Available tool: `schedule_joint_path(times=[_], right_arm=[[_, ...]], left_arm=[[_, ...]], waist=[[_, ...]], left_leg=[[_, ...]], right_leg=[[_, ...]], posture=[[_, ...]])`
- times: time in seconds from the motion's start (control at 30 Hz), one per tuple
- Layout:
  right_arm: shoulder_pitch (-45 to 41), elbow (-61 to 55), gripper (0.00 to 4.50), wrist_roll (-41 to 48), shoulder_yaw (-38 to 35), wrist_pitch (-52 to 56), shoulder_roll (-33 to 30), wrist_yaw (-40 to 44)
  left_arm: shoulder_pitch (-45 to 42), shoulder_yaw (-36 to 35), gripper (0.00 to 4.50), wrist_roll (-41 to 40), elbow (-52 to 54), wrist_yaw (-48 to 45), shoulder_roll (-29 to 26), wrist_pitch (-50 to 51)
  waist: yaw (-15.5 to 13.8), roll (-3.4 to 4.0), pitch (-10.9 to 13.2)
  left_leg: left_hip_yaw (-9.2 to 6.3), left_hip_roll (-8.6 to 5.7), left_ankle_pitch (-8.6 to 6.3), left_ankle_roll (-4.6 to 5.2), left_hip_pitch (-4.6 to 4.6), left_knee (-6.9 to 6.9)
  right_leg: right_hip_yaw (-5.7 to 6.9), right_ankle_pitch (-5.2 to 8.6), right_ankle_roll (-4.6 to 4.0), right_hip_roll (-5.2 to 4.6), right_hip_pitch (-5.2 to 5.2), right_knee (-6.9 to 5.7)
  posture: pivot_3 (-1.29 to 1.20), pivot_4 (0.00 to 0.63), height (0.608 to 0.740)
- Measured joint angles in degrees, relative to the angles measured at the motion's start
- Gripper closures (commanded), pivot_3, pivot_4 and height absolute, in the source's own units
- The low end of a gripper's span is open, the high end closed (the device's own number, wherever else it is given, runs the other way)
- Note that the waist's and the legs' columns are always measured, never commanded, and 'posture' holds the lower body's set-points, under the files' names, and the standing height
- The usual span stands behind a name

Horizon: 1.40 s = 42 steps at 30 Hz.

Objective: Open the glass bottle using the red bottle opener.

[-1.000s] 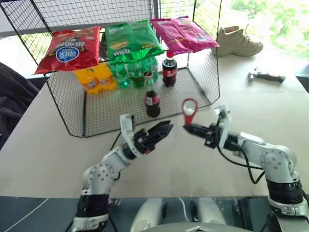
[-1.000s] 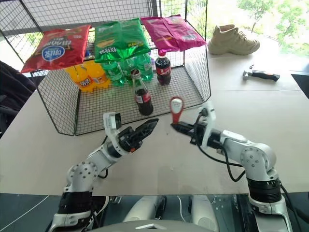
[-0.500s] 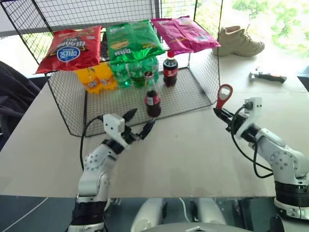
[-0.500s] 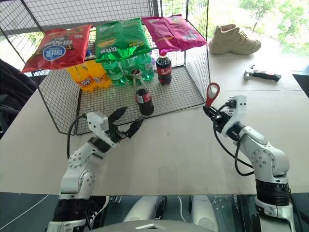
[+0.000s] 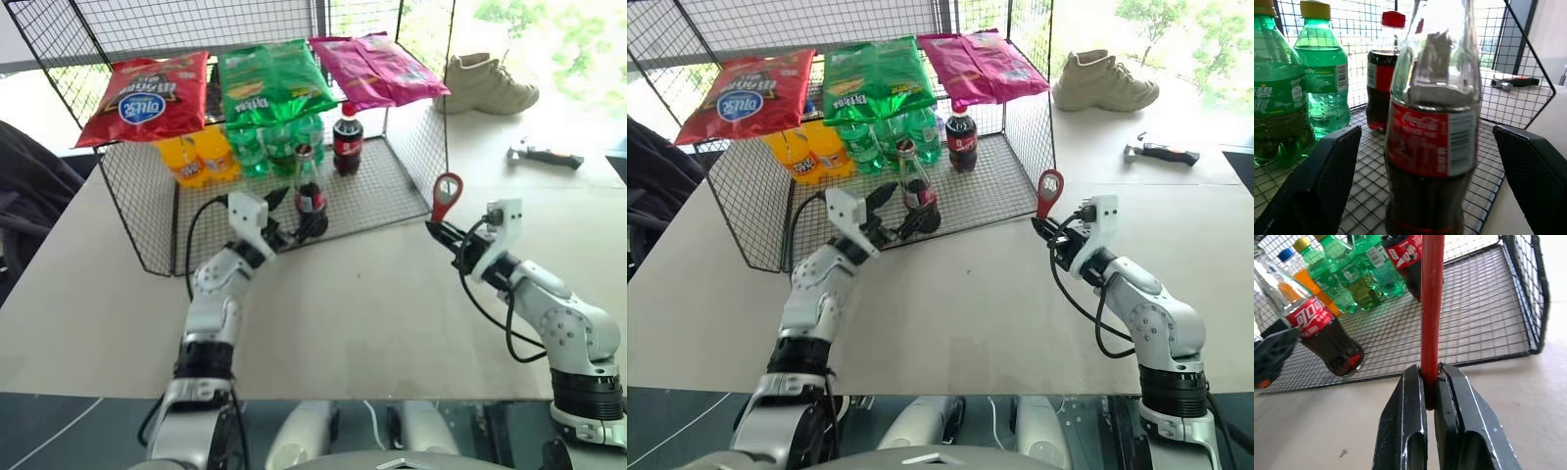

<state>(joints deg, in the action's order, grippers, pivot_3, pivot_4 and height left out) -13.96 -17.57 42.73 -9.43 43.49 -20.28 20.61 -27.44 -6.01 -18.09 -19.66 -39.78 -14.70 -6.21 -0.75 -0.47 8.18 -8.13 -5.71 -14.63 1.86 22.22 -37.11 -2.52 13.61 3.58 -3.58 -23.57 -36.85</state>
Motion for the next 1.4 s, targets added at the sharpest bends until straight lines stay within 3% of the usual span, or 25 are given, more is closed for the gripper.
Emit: schedule_joint_path(times=[0.5,0.6,0.67,0.8,1.03,1.2,1.4], right_arm=[[0.50,-2.89,4.50,-6.31,5.33,-2.56,-0.48,1.20],[0.61,-2.89,4.50,-6.87,5.77,-2.98,-0.40,1.33],[0.80,-2.88,4.50,-7.17,5.82,-3.25,-0.39,1.36],[0.97,-2.88,4.50,-7.57,5.82,-3.73,-0.34,1.37],[0.98,-2.63,4.50,-8.54,5.78,-4.95,-0.14,1.50],[-1.44,-0.19,4.50,-10.32,4.18,-8.43,0.10,1.31],[-2.96,0.29,4.50,-15.46,5.59,-14.23,-1.06,2.17]], left_arm=[[-13.91,0.38,0.06,2.24,-23.06,-3.87,1.98,-6.63],[-14.60,-0.12,0.83,2.09,-24.28,-5.78,2.54,-7.24],[-14.61,-0.23,1.60,2.01,-24.54,-6.68,2.59,-7.42],[-14.58,-0.24,1.65,2.17,-24.70,-7.06,2.53,-7.83],[-11.20,0.60,1.65,1.09,-18.09,-11.17,2.42,-5.26],[-4.72,4.79,1.65,-2.21,-4.84,-17.55,2.61,1.03],[-0.18,9.73,1.65,-2.22,2.39,-20.30,2.61,4.88]], waist=[[0.02,-0.01,-0.01],[0.08,-0.01,-0.01],[0.09,-0.01,-0.01],[0.08,-0.01,-0.01],[0.16,-0.01,0.00],[0.58,-0.01,0.00],[1.32,0.00,-0.01]], left_leg=[[-0.09,-0.05,0.01,-0.01,0.21,-0.14],[-0.09,-0.06,0.01,-0.01,0.22,-0.14],[-0.10,-0.06,0.01,-0.01,0.22,-0.14],[-0.10,-0.06,0.01,-0.01,0.22,-0.16],[-0.10,-0.06,0.01,-0.01,0.32,-0.16],[-0.09,-0.06,0.01,-0.01,0.37,-0.16],[-0.09,-0.05,0.02,-0.02,0.35,-0.19]], right_leg=[[0.09,-0.01,0.02,-0.01,-0.16,-0.06],[0.09,-0.01,0.02,-0.02,-0.16,-0.06],[0.09,-0.01,0.02,-0.02,-0.17,-0.06],[0.09,-0.01,0.02,-0.02,-0.17,-0.07],[0.08,-0.01,0.02,-0.02,-0.24,-0.07],[0.05,-0.01,0.02,-0.02,-0.30,-0.07],[0.05,-0.02,0.01,0.00,-0.31,-0.15]], posture=[[0.00,0.150,0.732],[0.00,0.150,0.732],[0.00,0.150,0.732],[0.00,0.150,0.732],[0.00,0.150,0.732],[0.00,0.150,0.732],[0.00,0.150,0.732]])
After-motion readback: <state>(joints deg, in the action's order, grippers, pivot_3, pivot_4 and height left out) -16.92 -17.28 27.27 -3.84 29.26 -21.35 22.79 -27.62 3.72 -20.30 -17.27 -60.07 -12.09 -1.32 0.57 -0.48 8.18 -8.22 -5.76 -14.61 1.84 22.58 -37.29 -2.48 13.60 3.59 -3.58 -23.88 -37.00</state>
